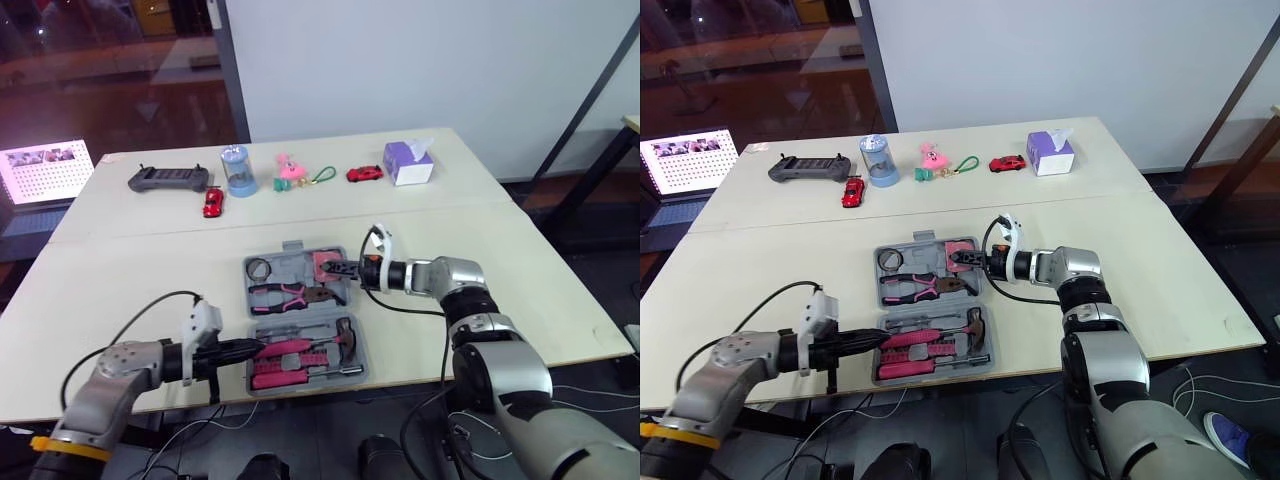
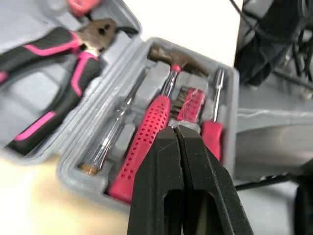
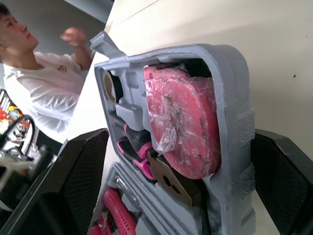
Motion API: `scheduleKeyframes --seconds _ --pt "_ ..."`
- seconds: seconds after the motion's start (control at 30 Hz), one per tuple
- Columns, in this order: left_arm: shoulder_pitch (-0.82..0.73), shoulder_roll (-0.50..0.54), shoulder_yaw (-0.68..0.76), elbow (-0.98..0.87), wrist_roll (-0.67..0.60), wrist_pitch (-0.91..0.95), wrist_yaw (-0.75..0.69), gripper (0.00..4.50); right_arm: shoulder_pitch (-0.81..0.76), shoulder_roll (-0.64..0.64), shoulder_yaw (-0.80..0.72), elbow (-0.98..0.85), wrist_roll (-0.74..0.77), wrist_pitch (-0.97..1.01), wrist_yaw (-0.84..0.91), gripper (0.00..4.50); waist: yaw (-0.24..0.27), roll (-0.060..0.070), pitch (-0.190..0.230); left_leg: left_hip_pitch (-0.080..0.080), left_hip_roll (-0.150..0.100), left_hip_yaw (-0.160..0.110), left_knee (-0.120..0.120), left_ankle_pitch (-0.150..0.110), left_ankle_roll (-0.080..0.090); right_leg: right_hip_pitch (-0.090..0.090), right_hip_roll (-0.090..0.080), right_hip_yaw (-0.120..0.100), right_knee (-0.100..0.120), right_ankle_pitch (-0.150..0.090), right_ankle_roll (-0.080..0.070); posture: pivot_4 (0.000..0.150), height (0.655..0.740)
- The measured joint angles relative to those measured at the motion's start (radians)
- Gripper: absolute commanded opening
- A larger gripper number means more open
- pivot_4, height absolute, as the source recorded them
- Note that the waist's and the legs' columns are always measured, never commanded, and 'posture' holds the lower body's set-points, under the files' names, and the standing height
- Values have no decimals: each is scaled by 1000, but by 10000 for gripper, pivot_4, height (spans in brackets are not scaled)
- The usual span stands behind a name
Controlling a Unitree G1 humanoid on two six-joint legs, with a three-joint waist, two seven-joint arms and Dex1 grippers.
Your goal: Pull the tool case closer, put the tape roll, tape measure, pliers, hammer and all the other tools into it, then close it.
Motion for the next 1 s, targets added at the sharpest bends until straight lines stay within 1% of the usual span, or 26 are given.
scheduleKeyframes --seconds 0.1,0.2,0.3,0.33,0.4,0.47,0.53,0.6,0.67,0.73,0.83,0.87,1.0 --pt "40 36 67 -15 -68 74 -5 0 19 -11 14 -54 1 21 21 44311 1 0 0 0 0 0 0 0 0 0 0 0 0 0 0 1500 7400" --pt "62 56 98 -13 -79 90 -9 0 42 -24 31 -123 5 45 38 44311 2 0 0 -1 0 0 0 0 0 0 0 0 -1 0 0 1500 7400" --pt "71 56 105 -4 -79 90 -12 0 103 -57 49 -303 45 113 58 44311 5 0 0 -1 0 0 0 0 0 0 0 0 -1 0 0 1500 7400" --pt "71 56 108 0 -79 90 -12 0 127 -71 50 -386 70 145 64 44311 5 0 0 -1 0 0 0 0 0 0 0 0 -1 0 0 1500 7400" --pt "70 55 118 1 -78 89 -10 0 212 -121 47 -640 155 242 74 44311 9 0 1 -2 0 -2 0 0 0 0 0 -1 -2 0 0 1500 7400" --pt "78 58 136 0 -78 88 -9 0 339 -184 13 -978 315 386 86 44311 18 0 1 -3 0 -2 -1 -2 3 0 0 -1 -3 0 0 1500 7400" --pt "80 59 138 -7 -79 89 -11 0 434 -217 -24 -1223 446 497 71 44311 22 -1 1 -2 0 -1 0 -3 5 0 0 -1 -3 0 0 1500 7400" --pt "93 62 142 -12 -80 89 -14 0 510 -242 -34 -1363 525 566 41 44311 27 -1 1 -1 0 -1 0 -3 5 1 0 -1 -3 0 0 1500 7400" --pt "108 66 147 -14 -83 91 -19 0 543 -254 -69 -1434 570 611 -14 44311 32 -1 1 -1 0 0 1 -3 5 2 0 -1 -3 0 0 1500 7400" --pt "109 73 148 -18 -97 93 -30 0 540 -300 -96 -1468 576 609 -65 44311 35 -1 1 -1 0 0 2 -3 5 2 0 -1 -3 0 0 1500 7400" --pt "116 92 162 -21 -105 90 -67 0 590 -429 -82 -1516 511 505 -99 44311 46 -3 2 -2 0 0 1 -3 5 2 0 -2 -4 0 0 1500 7400" --pt "117 105 174 -19 -118 89 -89 0 639 -501 -59 -1528 455 430 -106 44311 51 -4 2 -2 0 0 1 -3 5 2 0 -2 -5 0 0 1500 7400" --pt "150 156 242 -17 -146 90 -152 0 829 -681 -13 -1519 236 119 -77 44311 58 -7 4 -2 0 2 1 -3 5 2 -1 -2 -5 0 0 1500 7400"
